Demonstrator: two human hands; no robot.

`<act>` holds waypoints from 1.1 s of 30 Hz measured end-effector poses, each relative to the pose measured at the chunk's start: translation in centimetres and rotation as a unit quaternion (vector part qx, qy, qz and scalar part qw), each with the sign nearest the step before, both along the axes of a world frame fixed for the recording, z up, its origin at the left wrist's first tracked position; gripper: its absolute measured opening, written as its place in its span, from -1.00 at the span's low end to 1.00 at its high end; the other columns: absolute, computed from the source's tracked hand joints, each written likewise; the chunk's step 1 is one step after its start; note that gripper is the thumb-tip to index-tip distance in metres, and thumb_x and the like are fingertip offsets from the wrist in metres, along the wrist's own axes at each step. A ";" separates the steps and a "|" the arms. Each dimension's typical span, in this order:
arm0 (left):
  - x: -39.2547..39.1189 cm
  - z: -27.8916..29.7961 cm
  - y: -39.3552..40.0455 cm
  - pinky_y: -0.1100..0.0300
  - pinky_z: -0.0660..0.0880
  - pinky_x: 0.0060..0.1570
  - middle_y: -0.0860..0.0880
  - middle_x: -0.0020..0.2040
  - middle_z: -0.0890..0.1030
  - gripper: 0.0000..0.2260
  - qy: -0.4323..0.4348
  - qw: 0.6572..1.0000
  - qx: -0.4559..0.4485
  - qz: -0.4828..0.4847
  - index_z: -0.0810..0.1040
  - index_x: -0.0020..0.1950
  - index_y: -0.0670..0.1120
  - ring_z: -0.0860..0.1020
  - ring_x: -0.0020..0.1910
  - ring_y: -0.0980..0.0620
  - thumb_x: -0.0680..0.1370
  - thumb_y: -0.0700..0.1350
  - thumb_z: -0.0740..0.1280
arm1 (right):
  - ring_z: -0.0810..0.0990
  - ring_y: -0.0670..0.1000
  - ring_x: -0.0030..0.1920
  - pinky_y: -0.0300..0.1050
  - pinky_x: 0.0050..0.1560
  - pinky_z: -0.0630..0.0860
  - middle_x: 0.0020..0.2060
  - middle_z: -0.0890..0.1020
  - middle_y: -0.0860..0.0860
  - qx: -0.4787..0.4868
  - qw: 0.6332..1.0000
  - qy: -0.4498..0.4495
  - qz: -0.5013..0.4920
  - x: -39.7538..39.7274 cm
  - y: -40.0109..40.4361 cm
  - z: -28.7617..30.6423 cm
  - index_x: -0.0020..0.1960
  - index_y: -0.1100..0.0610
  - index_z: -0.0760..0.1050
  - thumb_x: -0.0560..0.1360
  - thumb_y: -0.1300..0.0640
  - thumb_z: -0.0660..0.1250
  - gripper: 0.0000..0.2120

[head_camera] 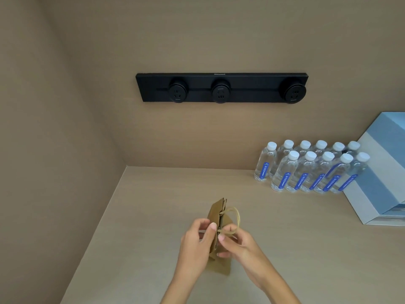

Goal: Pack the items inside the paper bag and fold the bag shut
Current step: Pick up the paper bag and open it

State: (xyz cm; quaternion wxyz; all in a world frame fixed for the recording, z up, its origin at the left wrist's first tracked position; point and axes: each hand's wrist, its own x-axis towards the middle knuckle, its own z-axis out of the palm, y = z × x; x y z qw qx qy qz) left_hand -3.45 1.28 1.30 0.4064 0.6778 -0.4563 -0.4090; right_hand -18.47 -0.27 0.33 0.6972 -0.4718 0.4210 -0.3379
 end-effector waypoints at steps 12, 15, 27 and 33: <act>1.5 0.9 0.6 0.22 0.55 0.20 -0.11 0.25 0.62 -0.38 0.184 0.976 0.090 -0.077 0.46 0.29 -0.21 0.62 0.21 0.08 0.31 -0.05 0.55 | 0.60 0.06 -0.01 0.13 0.06 0.58 -0.13 0.60 0.07 0.034 0.998 -0.051 -0.012 -0.4 0.4 -0.7 -0.08 0.10 0.55 0.40 -0.02 0.49 -0.77; 1.3 1.0 0.6 0.19 0.55 0.22 -0.08 0.23 0.63 -0.37 0.168 0.978 0.094 -0.079 0.47 0.29 -0.16 0.62 0.19 0.10 0.30 0.03 0.56 | 0.60 0.08 0.02 0.16 0.09 0.58 -0.08 0.61 0.10 0.041 0.998 -0.050 -0.013 -0.4 0.4 -0.5 -0.03 0.15 0.54 0.40 -0.02 0.49 -0.71; 1.4 1.8 0.6 0.19 0.64 -0.15 0.07 -0.21 0.74 -0.85 0.167 0.975 0.143 -0.023 0.57 0.07 -0.09 0.69 -0.20 0.14 0.52 -0.13 0.33 | 0.69 0.11 -0.12 0.03 -0.06 0.63 -0.15 0.71 0.15 0.032 0.997 0.037 -0.061 0.6 0.6 0.2 -0.04 0.24 0.54 0.42 0.22 0.26 -0.84; 1.6 2.8 0.1 0.08 0.60 -0.27 -0.08 -0.35 0.62 -0.91 -0.083 0.983 0.157 -0.038 0.47 -0.32 -0.08 0.61 -0.33 -0.07 0.30 -0.08 0.23 | 0.50 0.03 -0.57 -0.18 -0.54 0.39 -0.48 0.58 0.07 0.032 0.981 0.178 -0.065 2.3 0.7 1.0 -0.21 0.24 0.47 0.48 0.28 0.20 -0.88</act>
